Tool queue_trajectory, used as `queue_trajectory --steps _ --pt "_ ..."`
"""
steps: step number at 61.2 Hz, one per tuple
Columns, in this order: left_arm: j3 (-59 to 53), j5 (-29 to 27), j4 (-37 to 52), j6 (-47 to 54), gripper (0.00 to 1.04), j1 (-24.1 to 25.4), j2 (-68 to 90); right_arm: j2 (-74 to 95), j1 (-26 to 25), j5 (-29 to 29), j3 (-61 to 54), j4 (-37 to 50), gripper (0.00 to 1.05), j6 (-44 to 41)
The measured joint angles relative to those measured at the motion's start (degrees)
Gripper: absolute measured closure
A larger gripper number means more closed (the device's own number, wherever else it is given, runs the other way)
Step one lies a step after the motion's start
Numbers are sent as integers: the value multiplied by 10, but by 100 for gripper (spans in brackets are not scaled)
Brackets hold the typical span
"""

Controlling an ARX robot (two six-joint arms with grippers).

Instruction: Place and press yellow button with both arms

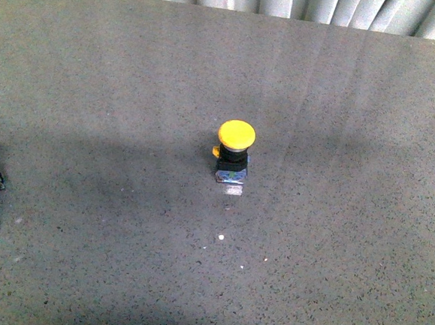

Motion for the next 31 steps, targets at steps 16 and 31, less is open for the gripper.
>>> queue_trajectory --steps 16,31 --pt "0 0 0 0 103 0 0 -101 -43 -40 -67 -32 103 0" --pt "0 0 0 0 103 0 0 -183 -102 -95 -99 -82 103 0"
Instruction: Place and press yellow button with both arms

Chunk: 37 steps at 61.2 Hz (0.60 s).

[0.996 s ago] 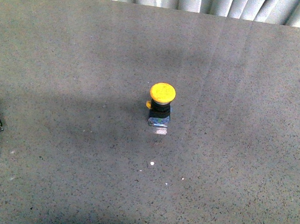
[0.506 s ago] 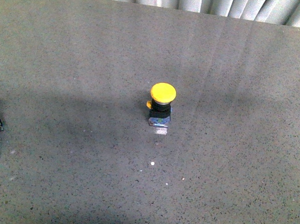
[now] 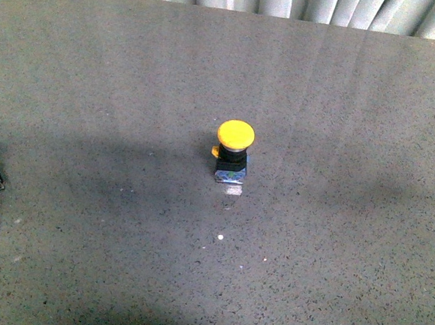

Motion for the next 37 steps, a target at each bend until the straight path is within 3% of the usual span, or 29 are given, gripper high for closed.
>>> queue_trajectory --steps 15,37 --pt "0 0 0 0 103 0 0 -60 -1 -4 -28 -21 103 0" --pt "0 0 0 0 103 0 0 -186 -1 -4 -28 -141 103 0"
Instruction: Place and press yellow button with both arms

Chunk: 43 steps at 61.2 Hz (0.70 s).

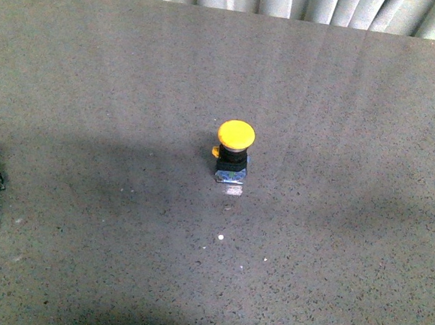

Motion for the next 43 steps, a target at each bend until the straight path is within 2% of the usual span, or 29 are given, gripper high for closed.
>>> queue_trajectory --steps 31,33,37,43 --pt "0 0 0 0 103 0 0 -85 0 0 0 -86 103 0" --pt "0 0 0 0 103 0 0 -96 0 0 0 -97 103 0" --pt "0 0 0 0 103 0 0 -157 0 0 0 -176 103 0" --pt "0 0 0 0 103 0 0 -182 0 0 0 -186 103 0"
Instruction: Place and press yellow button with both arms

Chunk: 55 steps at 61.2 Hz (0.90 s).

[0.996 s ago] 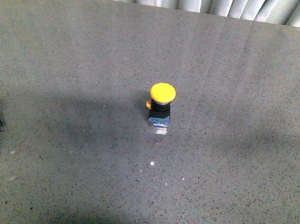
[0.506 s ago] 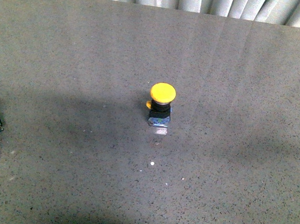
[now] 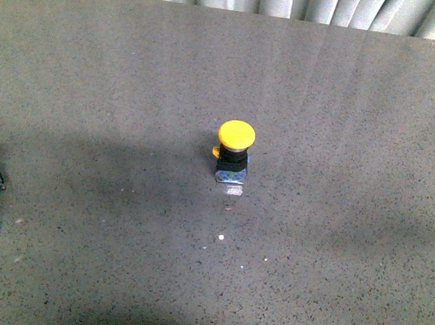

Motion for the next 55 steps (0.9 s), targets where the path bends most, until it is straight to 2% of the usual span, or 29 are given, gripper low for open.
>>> queue_trajectory --steps 9,12,25,27,42,44,55 --pt "0 0 0 0 103 0 0 -2 0 0 0 0 103 0" --pt "0 0 0 0 100 0 0 -2 0 0 0 0 96 -1" --pt "0 0 0 0 61 0 0 -2 0 0 0 0 59 -1" --pt "0 0 0 0 54 0 0 -2 0 0 0 0 50 -1" --pt "0 0 0 0 11 0 0 -2 0 0 0 0 9 -1" --pt "0 0 0 1 8 0 0 -2 0 0 0 0 8 -1" --pt "0 0 0 1 9 0 0 -2 0 0 0 0 9 -1"
